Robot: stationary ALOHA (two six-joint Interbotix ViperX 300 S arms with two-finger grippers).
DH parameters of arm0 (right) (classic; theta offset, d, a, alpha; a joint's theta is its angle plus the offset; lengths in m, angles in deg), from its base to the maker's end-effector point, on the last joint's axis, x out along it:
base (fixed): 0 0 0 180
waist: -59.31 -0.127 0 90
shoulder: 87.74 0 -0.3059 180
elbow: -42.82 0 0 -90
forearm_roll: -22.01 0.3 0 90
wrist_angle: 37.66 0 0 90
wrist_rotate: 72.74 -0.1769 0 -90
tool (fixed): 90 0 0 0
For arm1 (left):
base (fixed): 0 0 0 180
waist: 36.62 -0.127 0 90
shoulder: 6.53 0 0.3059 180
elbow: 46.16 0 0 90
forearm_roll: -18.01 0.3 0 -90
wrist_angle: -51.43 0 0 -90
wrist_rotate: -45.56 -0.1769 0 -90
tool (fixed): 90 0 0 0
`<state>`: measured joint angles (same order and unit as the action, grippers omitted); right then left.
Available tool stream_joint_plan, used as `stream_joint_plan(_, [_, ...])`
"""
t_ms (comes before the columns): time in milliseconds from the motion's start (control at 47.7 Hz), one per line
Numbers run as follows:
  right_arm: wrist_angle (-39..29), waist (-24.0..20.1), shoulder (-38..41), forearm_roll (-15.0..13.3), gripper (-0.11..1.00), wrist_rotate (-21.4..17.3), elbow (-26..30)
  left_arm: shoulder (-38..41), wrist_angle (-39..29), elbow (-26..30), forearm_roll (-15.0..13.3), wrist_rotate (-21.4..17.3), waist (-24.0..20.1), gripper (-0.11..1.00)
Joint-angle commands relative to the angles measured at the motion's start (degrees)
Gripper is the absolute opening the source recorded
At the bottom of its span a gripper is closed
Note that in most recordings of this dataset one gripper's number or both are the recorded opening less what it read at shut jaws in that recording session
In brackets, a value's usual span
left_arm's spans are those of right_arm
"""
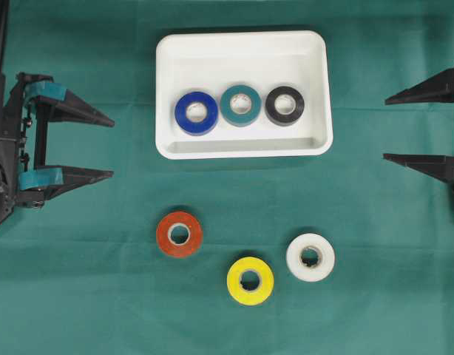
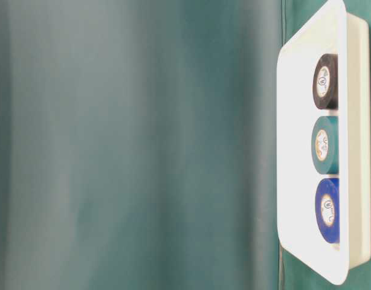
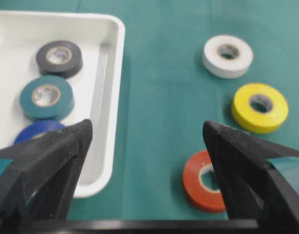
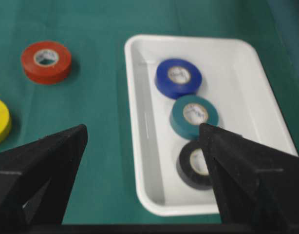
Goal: Pick up the tape from a random location and place it into the white case.
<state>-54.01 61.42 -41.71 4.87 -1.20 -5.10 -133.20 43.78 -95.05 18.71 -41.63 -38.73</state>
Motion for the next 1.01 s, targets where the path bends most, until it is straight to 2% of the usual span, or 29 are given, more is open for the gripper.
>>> stream_joint_plan(0, [1.67, 0.0, 0.26, -0.62, 0.88, 0.18, 0.0, -0.79, 3.34, -1.67, -0.09, 0.0, 0.18, 1.0])
stream_joint_plan(210, [4.75, 0.0, 0.26, -1.32, 0.84, 0.26, -2.64, -1.93, 9.32, -7.29, -0.18, 0.18, 0.18, 1.0])
stream_joint_plan(356, [7.56, 0.0, 0.7, -1.23, 0.84, 0.09, -4.66, -2.02, 11.51, -9.14, -0.18, 0.18, 0.7, 1.0])
stream_joint_plan(587, [10.28, 0.0, 2.55, -1.23, 0.84, 0.09, -5.71, -2.02, 11.95, -9.32, -0.26, 0.09, 1.05, 1.0])
stream_joint_plan(985, [10.11, 0.0, 2.46, -1.23, 0.84, 0.09, -5.62, -1.93, 11.87, -9.32, -0.18, 0.09, 1.05, 1.0])
